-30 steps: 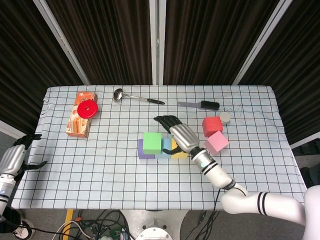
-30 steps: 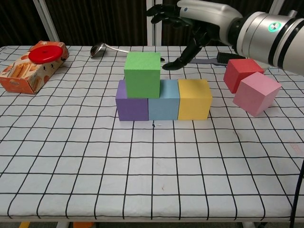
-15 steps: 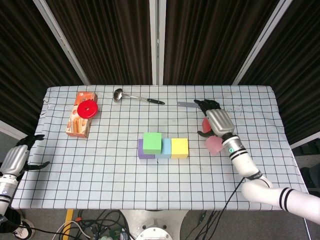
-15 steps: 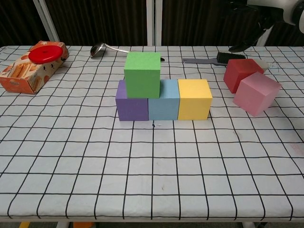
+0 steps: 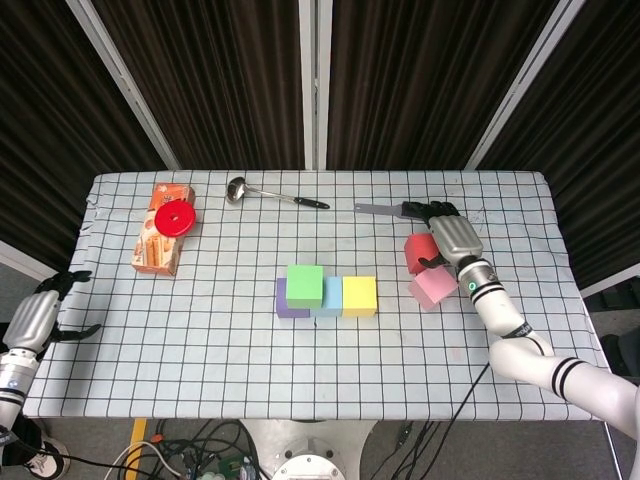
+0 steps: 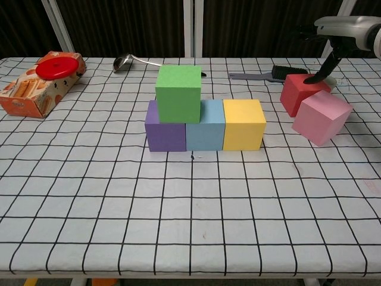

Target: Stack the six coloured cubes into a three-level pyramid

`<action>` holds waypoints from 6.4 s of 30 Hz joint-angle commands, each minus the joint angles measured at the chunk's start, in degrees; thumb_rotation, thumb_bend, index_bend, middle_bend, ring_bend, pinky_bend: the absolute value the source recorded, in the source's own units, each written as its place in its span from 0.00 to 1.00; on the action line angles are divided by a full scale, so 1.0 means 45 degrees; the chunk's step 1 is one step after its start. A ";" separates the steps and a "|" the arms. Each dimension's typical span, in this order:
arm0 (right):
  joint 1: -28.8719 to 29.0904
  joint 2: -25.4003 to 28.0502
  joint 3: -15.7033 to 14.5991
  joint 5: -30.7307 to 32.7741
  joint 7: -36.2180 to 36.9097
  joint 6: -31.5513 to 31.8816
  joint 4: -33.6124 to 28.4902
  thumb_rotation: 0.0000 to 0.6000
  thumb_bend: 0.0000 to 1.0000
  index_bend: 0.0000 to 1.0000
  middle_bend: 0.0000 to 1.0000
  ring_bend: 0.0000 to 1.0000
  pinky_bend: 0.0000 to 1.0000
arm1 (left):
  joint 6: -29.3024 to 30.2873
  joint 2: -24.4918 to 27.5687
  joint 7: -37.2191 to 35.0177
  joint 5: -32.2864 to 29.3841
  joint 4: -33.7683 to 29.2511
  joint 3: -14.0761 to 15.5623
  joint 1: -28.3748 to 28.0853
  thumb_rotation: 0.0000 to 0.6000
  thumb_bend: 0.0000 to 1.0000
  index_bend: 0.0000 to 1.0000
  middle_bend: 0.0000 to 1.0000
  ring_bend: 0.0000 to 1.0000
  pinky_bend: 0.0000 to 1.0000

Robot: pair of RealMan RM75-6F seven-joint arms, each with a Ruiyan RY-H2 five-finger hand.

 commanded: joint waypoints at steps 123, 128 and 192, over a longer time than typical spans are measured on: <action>-0.1951 -0.2299 -0.0210 -0.6607 1.3488 0.4016 -0.0603 1.00 0.21 0.00 0.48 0.00 0.00 | 0.0456 -0.0109 0.0101 -0.0095 -0.0007 -0.0333 -0.0077 1.00 0.13 0.17 0.22 0.09 0.11; -0.1886 -0.2420 -0.0261 -0.6585 1.3475 0.3965 -0.0562 1.00 0.21 0.00 0.48 0.00 0.00 | 0.0454 -0.0125 0.0018 -0.0088 0.0047 -0.0315 -0.0056 1.00 0.13 0.17 0.22 0.09 0.11; 0.0001 0.4393 -0.0419 -0.6558 0.8529 0.0095 -0.5244 1.00 0.12 0.00 0.14 0.00 0.00 | 0.0127 0.0317 0.0280 -0.0099 -0.0896 -0.0395 -0.0351 1.00 0.13 0.17 0.22 0.08 0.11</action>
